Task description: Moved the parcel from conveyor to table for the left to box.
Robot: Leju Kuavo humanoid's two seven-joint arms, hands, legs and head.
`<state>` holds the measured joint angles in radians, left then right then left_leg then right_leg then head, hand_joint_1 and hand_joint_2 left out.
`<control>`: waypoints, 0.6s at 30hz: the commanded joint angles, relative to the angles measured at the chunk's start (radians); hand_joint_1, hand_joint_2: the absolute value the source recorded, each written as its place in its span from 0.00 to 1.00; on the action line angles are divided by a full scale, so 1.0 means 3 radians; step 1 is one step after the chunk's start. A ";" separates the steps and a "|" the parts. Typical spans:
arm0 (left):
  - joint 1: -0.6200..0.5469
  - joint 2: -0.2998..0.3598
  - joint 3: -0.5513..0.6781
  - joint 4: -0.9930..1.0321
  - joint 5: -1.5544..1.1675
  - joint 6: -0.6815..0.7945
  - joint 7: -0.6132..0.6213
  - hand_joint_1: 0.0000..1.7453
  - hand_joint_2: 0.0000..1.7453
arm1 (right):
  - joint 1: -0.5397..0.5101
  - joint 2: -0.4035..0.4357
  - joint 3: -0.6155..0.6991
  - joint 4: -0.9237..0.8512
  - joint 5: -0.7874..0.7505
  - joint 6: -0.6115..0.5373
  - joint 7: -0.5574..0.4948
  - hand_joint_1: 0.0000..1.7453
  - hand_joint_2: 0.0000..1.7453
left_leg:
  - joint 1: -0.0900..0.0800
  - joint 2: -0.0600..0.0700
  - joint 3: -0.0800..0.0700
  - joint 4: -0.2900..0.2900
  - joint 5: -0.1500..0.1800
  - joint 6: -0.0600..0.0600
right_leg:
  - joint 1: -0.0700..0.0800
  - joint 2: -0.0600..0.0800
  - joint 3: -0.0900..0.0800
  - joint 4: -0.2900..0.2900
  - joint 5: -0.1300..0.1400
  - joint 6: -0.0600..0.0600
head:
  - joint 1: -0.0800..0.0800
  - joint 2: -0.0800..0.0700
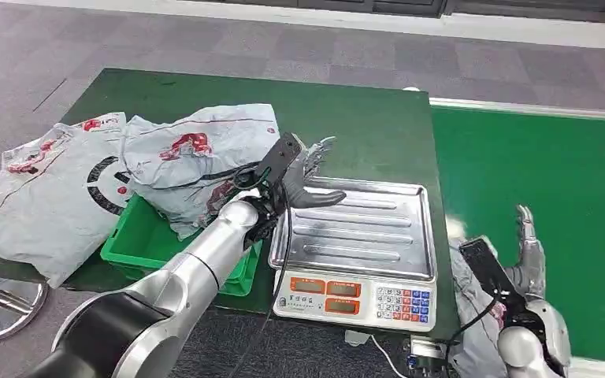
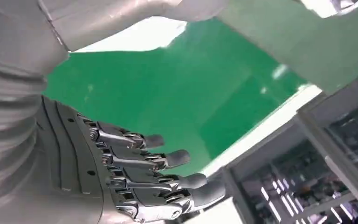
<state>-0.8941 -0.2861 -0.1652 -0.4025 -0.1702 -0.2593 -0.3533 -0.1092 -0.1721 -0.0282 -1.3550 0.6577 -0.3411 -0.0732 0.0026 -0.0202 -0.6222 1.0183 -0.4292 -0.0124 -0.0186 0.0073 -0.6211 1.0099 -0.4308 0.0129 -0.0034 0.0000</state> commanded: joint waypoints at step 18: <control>0.0078 0.0396 -0.0418 -0.0185 0.0010 0.0282 -0.0229 0.00 1.00 | 0.0866 -0.0683 0.0660 -0.0227 0.1692 0.1612 0.1240 0.00 1.00 | 0.0001 0.0005 0.0013 -0.0003 -0.0012 0.0000 | 0.0003 -0.0003 0.0014 -0.0004 -0.0010 -0.0004 | 0.0000 0.0000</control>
<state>-0.8721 -0.2163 -0.2361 -0.4559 -0.1667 -0.1785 -0.4261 0.0861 -0.2987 0.0660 -1.3813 1.1872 0.0592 0.3128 0.0027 -0.0196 -0.6211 1.0180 -0.4318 -0.0125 -0.0184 0.0068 -0.6197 1.0099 -0.4328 0.0126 -0.0034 0.0000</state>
